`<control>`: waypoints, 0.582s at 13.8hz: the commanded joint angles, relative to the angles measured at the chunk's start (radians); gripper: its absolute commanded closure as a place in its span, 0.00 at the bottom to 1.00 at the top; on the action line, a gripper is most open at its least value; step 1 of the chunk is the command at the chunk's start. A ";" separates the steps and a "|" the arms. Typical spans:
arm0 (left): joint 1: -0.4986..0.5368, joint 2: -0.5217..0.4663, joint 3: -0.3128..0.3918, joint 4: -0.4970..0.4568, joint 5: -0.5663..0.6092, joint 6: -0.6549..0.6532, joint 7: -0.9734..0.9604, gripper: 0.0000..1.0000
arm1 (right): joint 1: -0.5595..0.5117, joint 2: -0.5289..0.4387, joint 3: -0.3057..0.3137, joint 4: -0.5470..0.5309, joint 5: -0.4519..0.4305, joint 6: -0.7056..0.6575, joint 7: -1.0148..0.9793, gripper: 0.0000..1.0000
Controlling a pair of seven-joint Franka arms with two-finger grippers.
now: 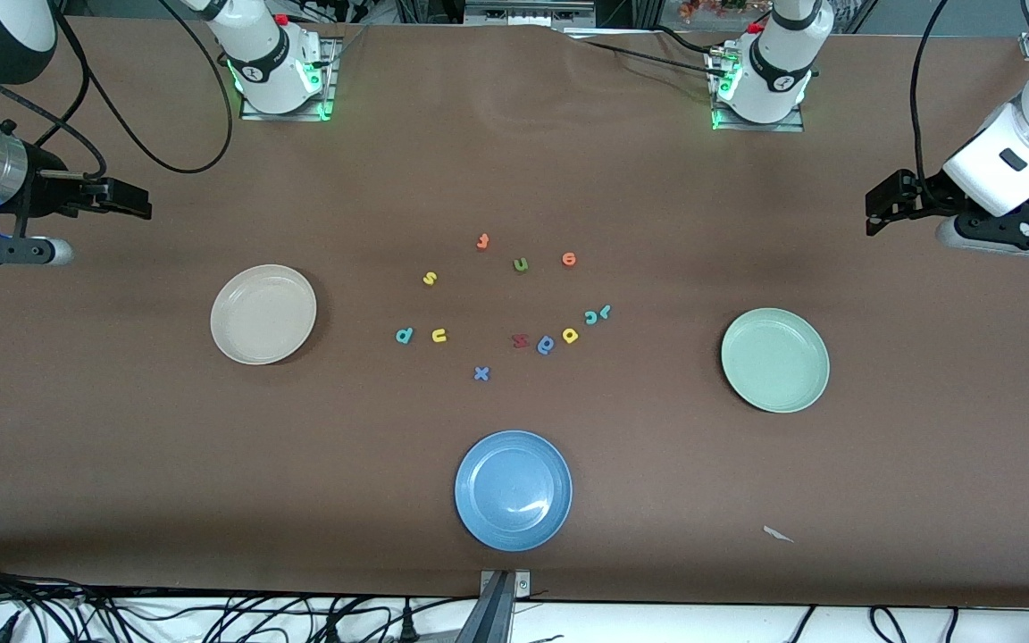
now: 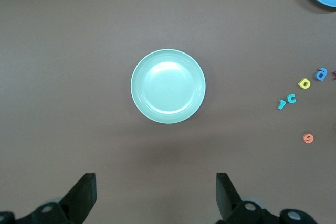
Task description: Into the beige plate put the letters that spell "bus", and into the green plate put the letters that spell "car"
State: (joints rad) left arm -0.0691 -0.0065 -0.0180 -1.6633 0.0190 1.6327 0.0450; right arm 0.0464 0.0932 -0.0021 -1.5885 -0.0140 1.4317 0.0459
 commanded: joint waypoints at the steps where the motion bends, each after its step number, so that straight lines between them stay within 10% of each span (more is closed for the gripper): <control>1: -0.001 0.013 0.000 0.033 -0.001 -0.024 -0.007 0.00 | -0.007 -0.001 0.004 0.002 -0.004 0.004 -0.023 0.00; 8: -0.002 0.011 0.000 0.033 -0.001 -0.024 -0.007 0.00 | -0.008 -0.001 0.004 0.004 -0.003 0.009 -0.023 0.00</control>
State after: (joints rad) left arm -0.0689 -0.0065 -0.0180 -1.6633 0.0190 1.6327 0.0450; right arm 0.0457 0.0932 -0.0021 -1.5885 -0.0140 1.4367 0.0378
